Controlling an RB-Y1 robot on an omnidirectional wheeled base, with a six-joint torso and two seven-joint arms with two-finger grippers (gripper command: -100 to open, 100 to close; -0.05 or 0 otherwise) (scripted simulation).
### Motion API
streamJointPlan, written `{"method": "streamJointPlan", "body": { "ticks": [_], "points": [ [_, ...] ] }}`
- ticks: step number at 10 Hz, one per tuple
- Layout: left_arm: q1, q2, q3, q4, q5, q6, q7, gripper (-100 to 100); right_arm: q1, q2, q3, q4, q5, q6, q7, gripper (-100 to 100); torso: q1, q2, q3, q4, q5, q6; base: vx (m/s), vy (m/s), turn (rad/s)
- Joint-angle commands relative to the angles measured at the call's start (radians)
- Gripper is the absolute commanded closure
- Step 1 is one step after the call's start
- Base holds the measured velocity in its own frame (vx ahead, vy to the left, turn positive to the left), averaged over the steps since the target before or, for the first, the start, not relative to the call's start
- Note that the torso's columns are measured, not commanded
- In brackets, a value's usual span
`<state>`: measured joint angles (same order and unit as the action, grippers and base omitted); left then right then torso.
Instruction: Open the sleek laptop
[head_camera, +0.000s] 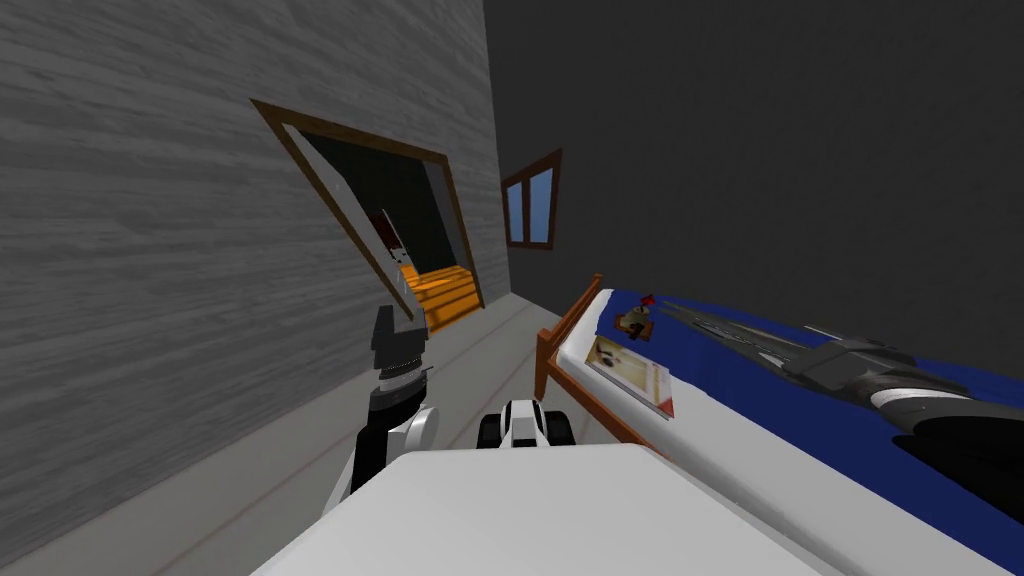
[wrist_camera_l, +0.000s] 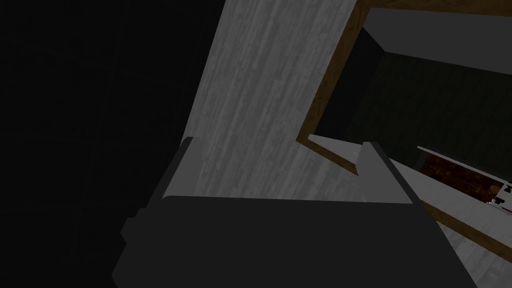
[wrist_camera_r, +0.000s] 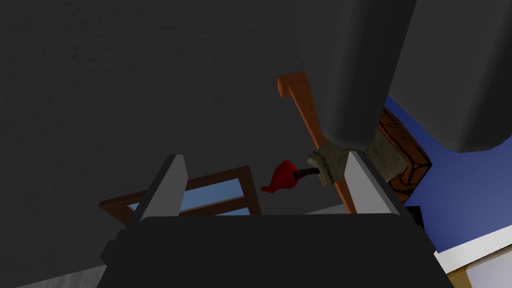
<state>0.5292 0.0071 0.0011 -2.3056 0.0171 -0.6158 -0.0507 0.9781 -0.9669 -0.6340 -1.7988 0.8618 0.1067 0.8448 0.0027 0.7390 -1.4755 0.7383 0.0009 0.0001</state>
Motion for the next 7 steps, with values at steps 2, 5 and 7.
{"method": "streamJointPlan", "body": {
  "ticks": [2,5,7],
  "points": [
    [0.0,0.0,0.0,0.0,0.0,0.0,0.0,0,-0.01,0.005,-0.02,0.032,-0.004,-0.022,0.0,0,-0.006,-0.003,-0.001,-0.001,-0.002,0.0,-0.01,0.027,-0.005],
    [0.0,0.0,0.0,0.0,0.0,0.0,0.0,0,-0.01,0.005,-0.02,0.032,-0.004,-0.022,0.0,0,-0.004,-0.002,-0.001,0.0,-0.001,0.0,-0.001,0.002,0.0],
    [0.0,0.0,0.0,0.0,0.0,0.0,0.0,0,-0.01,0.005,-0.019,0.032,-0.004,-0.022,0.0,0,-0.002,-0.001,0.0,0.0,-0.001,0.0,0.0,0.0,0.0]
  ]
}}
